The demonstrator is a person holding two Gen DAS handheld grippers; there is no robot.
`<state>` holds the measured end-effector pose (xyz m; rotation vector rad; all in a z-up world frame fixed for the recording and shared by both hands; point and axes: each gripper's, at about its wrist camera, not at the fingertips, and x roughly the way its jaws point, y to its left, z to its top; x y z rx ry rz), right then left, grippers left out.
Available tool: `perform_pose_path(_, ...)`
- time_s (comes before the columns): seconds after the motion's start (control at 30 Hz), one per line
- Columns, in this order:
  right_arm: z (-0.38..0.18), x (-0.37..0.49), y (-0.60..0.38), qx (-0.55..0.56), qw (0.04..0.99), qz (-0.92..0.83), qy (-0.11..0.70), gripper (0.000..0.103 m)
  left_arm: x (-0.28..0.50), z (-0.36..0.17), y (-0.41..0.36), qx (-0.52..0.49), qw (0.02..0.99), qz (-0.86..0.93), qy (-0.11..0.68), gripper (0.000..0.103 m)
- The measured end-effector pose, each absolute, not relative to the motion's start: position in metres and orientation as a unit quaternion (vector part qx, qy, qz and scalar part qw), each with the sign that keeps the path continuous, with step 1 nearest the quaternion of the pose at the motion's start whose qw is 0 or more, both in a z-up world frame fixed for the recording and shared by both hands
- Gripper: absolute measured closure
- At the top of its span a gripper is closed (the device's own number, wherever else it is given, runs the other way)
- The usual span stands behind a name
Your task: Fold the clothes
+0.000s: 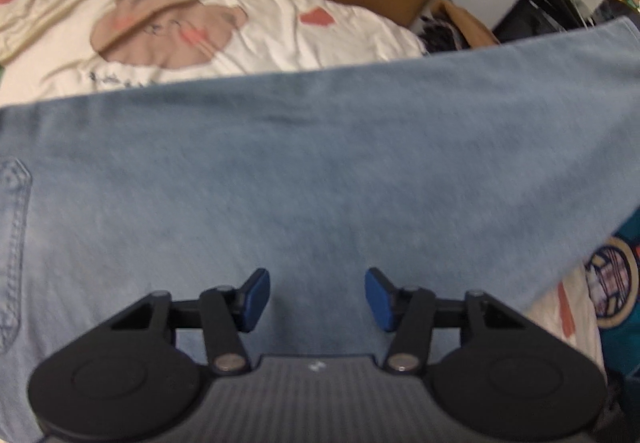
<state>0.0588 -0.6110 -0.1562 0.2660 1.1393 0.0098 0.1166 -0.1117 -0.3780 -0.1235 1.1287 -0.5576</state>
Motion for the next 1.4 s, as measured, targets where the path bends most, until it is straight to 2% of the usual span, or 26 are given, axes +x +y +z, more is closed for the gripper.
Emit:
perform_pose_path(0.07,-0.157,0.06,-0.609,0.128,0.833,0.004,0.537,0.095,0.112,-0.382,-0.113,-0.058,0.799,-0.27,0.534,0.056)
perform_pose_path(0.3,-0.155,0.061,-0.596,0.122,0.84,0.014,0.528,0.094,0.098,-0.389,-0.131,-0.036,0.769,-0.318,0.553,0.059)
perform_pose_path(0.5,-0.151,0.062,-0.589,0.124,0.843,0.02,0.522,0.094,0.098,-0.398,-0.138,-0.032,0.755,-0.316,0.574,0.079)
perform_pose_path(0.83,-0.143,0.065,-0.582,0.122,0.851,0.017,0.51,0.094,0.121,-0.41,-0.146,-0.066,0.741,-0.307,0.594,0.097)
perform_pose_path(1.4,-0.138,0.071,-0.573,0.117,0.851,0.024,0.511,0.094,0.25,-0.404,-0.13,-0.091,0.807,-0.225,0.538,0.097)
